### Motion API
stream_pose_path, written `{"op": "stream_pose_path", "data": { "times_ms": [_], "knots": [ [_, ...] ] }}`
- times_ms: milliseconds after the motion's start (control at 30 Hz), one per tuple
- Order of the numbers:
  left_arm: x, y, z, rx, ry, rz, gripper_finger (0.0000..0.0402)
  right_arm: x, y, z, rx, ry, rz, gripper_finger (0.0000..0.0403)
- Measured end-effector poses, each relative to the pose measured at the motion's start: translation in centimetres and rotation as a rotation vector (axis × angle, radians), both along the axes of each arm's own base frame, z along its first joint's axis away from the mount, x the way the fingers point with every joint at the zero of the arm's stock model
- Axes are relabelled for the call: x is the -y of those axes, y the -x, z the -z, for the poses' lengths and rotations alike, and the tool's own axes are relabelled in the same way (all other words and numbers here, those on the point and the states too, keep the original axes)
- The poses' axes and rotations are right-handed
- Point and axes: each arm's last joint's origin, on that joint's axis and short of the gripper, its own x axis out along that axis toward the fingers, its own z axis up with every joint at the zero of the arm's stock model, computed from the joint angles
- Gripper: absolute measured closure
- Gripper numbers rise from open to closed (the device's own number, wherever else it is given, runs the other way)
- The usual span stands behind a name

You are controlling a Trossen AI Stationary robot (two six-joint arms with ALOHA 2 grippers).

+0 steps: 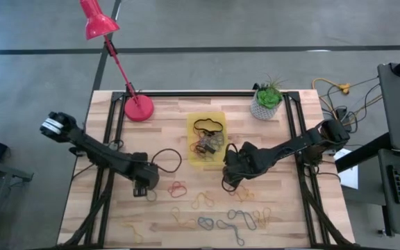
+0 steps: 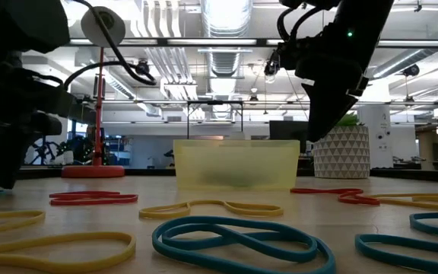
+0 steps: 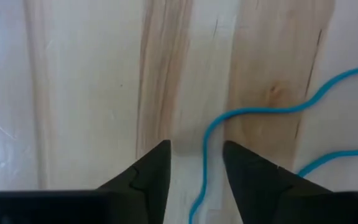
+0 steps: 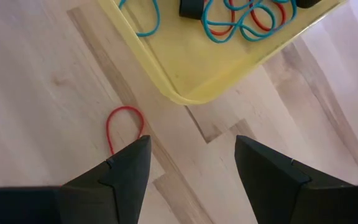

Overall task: Pick and place rubber bands into bin
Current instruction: Put the blue rubber band into the yellow bin

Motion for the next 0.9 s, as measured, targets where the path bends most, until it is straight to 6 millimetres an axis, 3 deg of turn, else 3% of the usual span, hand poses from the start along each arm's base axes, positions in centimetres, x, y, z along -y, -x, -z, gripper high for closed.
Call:
{"op": "stream_pose_path", "data": {
  "times_ms": [400,533,667,900],
  "knots": [
    [0.2,0.1,1.7,-0.039,0.068,0.000,0.0391,0.1,0.0,0.0,0.002,0.008,0.001,0.0184],
    [0.2,0.2,1.9,-0.048,0.073,0.001,0.0399,0.1,0.0,0.0,0.003,0.007,0.001,0.0184],
    [0.3,-0.2,0.8,0.001,0.106,0.005,0.0401,0.1,0.0,0.0,0.004,0.007,0.001,0.0184],
    [0.3,-2.0,-4.3,0.287,0.191,-0.014,0.0401,0.1,-0.1,0.0,0.007,0.017,0.003,0.0184]
  ]
}}
